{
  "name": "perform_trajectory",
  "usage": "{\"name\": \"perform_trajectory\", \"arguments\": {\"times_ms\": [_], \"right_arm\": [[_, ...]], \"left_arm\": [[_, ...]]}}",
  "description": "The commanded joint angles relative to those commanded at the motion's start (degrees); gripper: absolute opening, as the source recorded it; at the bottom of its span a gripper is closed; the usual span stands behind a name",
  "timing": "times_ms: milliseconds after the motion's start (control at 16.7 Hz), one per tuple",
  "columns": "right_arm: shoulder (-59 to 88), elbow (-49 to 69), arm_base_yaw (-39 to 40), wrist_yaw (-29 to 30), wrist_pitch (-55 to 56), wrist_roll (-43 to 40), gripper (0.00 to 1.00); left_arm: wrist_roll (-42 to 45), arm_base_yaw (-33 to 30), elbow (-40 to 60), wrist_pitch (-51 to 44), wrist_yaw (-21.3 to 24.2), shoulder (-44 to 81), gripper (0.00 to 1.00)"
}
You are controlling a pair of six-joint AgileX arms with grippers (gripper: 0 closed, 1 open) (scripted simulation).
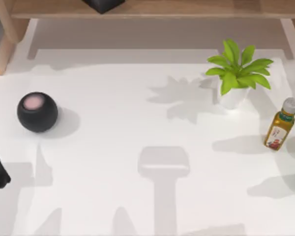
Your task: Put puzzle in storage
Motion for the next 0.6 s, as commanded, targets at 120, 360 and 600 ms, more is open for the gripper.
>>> {"name": "perform_trajectory", "arguments": {"times_ms": [120, 360, 600], "right_arm": [[0.0, 0.0, 0.0, 0.0, 0.0, 0.0, 0.02], [0.0, 0.0, 0.0, 0.0, 0.0, 0.0, 0.0], [0.0, 0.0, 0.0, 0.0, 0.0, 0.0, 0.0]], "left_arm": [[0.0, 0.0, 0.0, 0.0, 0.0, 0.0, 1.0], [0.0, 0.0, 0.0, 0.0, 0.0, 0.0, 1.0], [0.0, 0.0, 0.0, 0.0, 0.0, 0.0, 1.0]]}}
